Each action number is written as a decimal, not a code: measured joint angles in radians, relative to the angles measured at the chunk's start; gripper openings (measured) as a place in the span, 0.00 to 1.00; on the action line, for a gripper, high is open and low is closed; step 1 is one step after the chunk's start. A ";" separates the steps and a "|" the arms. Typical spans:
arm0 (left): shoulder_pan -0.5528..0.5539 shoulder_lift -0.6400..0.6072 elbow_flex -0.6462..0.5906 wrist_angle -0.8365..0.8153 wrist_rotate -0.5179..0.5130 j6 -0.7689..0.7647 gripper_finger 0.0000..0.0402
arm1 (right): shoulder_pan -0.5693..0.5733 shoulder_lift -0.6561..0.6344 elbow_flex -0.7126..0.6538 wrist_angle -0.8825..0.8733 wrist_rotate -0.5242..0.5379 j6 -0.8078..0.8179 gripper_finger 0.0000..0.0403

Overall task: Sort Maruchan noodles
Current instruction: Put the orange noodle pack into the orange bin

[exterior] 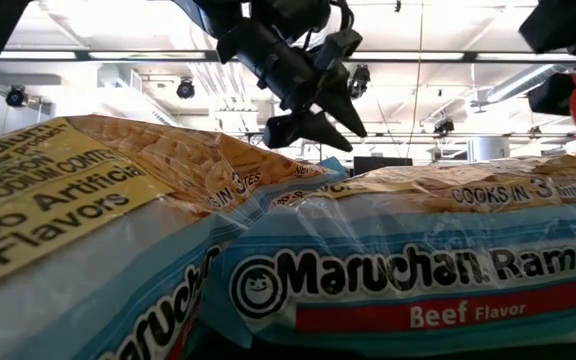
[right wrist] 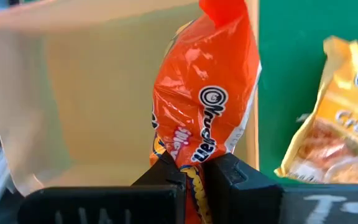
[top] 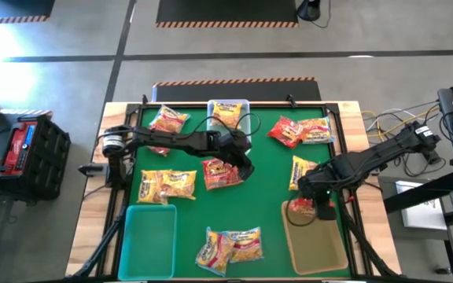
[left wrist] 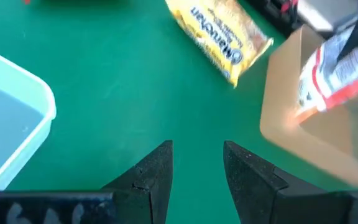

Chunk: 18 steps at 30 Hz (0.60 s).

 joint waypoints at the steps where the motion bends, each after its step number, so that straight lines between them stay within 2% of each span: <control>1: -0.002 -0.001 0.000 0.010 0.000 -0.020 0.31 | 0.000 -0.001 0.002 -0.006 0.000 -0.030 0.04; 6: -0.014 -0.002 0.000 0.068 -0.013 -0.123 0.31 | 0.000 -0.001 -0.003 -0.014 0.004 -0.171 0.04; 10: -0.038 -0.005 0.000 0.101 -0.059 -0.194 0.31 | 0.000 0.007 -0.021 -0.016 0.055 -0.260 0.04; 18: -0.126 -0.032 0.000 0.115 -0.181 -0.317 0.31 | 0.000 0.024 -0.035 -0.018 0.044 -0.299 0.06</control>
